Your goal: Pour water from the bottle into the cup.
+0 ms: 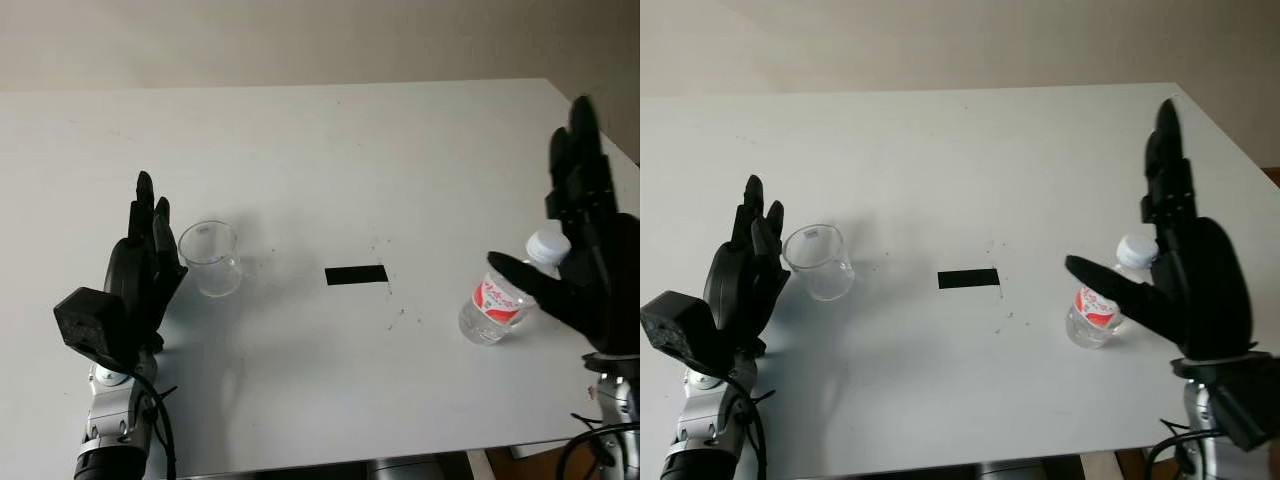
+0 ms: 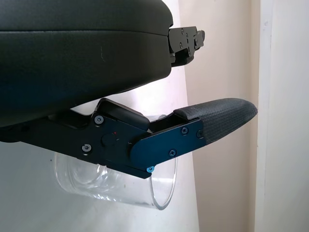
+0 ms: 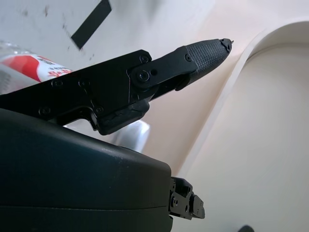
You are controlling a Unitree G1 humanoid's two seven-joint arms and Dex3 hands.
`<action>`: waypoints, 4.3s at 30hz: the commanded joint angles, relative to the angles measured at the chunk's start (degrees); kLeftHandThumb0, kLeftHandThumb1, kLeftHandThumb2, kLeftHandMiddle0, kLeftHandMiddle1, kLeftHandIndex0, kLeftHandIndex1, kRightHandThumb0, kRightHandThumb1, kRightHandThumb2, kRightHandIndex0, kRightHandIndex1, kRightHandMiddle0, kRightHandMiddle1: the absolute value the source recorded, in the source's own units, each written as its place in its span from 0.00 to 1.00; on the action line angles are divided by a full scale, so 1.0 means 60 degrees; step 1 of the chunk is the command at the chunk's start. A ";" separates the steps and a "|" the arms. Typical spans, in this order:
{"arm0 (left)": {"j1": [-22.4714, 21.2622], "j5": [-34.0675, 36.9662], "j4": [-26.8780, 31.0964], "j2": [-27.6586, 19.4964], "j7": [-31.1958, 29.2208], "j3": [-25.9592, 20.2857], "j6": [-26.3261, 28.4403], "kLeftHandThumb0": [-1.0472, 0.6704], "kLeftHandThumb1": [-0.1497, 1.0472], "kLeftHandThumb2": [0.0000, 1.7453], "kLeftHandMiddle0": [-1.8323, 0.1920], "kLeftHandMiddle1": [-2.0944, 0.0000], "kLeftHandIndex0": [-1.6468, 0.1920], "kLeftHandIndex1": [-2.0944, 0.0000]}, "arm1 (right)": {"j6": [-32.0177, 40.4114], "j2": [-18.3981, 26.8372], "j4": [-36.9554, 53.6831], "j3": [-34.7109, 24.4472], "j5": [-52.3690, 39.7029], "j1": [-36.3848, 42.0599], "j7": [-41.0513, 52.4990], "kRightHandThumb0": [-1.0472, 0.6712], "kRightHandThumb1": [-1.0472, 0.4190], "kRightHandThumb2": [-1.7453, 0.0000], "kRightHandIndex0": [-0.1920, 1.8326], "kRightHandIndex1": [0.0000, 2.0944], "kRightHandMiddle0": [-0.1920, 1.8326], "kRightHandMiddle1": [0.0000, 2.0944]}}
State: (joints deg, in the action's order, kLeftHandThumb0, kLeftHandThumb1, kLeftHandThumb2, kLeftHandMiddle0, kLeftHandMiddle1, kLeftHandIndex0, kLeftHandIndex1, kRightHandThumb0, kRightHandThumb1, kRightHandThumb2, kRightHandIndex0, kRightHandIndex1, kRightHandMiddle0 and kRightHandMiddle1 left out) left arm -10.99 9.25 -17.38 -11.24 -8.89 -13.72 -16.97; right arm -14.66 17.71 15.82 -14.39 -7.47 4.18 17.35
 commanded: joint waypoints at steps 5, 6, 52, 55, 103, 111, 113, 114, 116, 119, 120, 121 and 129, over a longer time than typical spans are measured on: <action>0.0112 0.0054 0.0184 -0.0084 -0.0057 -0.0054 -0.0087 0.11 1.00 0.43 1.00 0.88 0.97 1.00 | 0.0343 -0.0216 0.0579 0.0329 -0.0067 0.0367 -0.0153 0.10 0.02 0.97 0.00 0.00 0.00 0.00; 0.0120 0.0075 0.0184 -0.0081 -0.0068 -0.0069 -0.0112 0.11 1.00 0.43 1.00 0.87 0.96 1.00 | 0.0345 -0.0255 0.0642 0.0353 -0.0053 0.0425 -0.0200 0.11 0.02 0.97 0.00 0.00 0.00 0.00; 0.0265 0.0278 0.0565 -0.0278 -0.0115 -0.0253 0.0107 0.11 1.00 0.40 1.00 0.84 0.95 1.00 | -0.0858 -0.0638 -0.4410 0.0828 0.0813 -0.0673 -0.1140 0.06 0.00 0.95 0.00 0.00 0.00 0.00; 0.0257 0.0252 0.0571 -0.0278 -0.0121 -0.0233 0.0103 0.11 1.00 0.40 1.00 0.84 0.95 1.00 | -0.0879 -0.0727 -0.4595 0.0760 0.0452 -0.0747 -0.1063 0.08 0.01 0.96 0.00 0.00 0.00 0.00; 0.0413 -0.0008 0.0659 -0.0168 0.0190 -0.0076 0.0038 0.12 1.00 0.42 1.00 0.86 0.96 1.00 | -0.1655 -0.0928 -0.5742 0.1648 0.2038 -0.2838 -0.1738 0.44 0.00 0.83 0.16 1.00 0.07 1.00; 0.0432 0.0095 0.0657 -0.0096 0.0137 -0.0099 0.0031 0.12 1.00 0.42 1.00 0.86 0.96 1.00 | -0.0840 -0.1151 -0.8090 0.2362 0.2785 -0.6335 -0.2294 0.48 0.00 0.87 0.24 1.00 0.20 1.00; 0.0433 0.0095 0.0637 -0.0091 0.0119 -0.0096 -0.0010 0.12 1.00 0.42 1.00 0.86 0.96 1.00 | -0.0510 -0.1195 -0.8602 0.2578 0.3005 -0.7169 -0.2371 0.50 0.00 0.89 0.33 1.00 0.27 1.00; 0.0430 0.0059 0.0635 -0.0098 0.0139 -0.0084 0.0012 0.12 1.00 0.42 1.00 0.86 0.96 1.00 | -0.0468 -0.1214 -0.8909 0.2686 0.3104 -0.7552 -0.2398 0.51 0.00 0.89 0.37 1.00 0.29 1.00; 0.0434 0.0010 0.0682 -0.0085 0.0208 -0.0067 0.0059 0.11 1.00 0.42 1.00 0.86 0.96 1.00 | -0.0394 -0.1276 -0.9469 0.2908 0.3288 -0.8225 -0.2452 0.52 0.00 0.90 0.48 1.00 0.36 1.00; 0.0435 0.0045 0.0689 -0.0028 0.0264 -0.0069 0.0046 0.11 1.00 0.42 1.00 0.85 0.95 1.00 | -0.0561 -0.1385 -1.0427 0.3210 0.3498 -0.9074 -0.2460 0.53 0.00 0.90 0.58 1.00 0.46 1.00; 0.0434 0.0060 0.0680 -0.0013 0.0267 -0.0069 0.0028 0.11 1.00 0.42 1.00 0.85 0.95 1.00 | -0.0596 -0.1396 -1.0766 0.3352 0.3662 -0.9337 -0.2541 0.53 0.00 0.90 0.59 1.00 0.47 1.00; 0.0429 0.0060 0.0662 -0.0008 0.0267 -0.0067 0.0009 0.11 1.00 0.42 1.00 0.84 0.94 1.00 | -0.0647 -0.1427 -1.1119 0.3459 0.3773 -0.9590 -0.2590 0.53 0.00 0.91 0.60 1.00 0.49 1.00; 0.0438 -0.0030 0.0773 0.0016 0.0419 -0.0026 0.0098 0.10 1.00 0.42 1.00 0.83 0.94 1.00 | -0.0957 -0.1498 -1.3159 0.4714 0.5278 -1.1071 -0.3572 0.53 0.00 0.93 0.63 1.00 0.54 1.00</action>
State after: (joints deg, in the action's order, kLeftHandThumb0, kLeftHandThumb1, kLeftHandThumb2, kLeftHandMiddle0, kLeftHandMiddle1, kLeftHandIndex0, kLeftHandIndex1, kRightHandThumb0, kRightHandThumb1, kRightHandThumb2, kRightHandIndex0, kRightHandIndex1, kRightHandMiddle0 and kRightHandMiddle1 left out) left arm -8.58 9.24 -13.44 -11.53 -6.61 -13.99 -16.55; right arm -19.18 8.56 -62.20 12.79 22.96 -59.57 -3.09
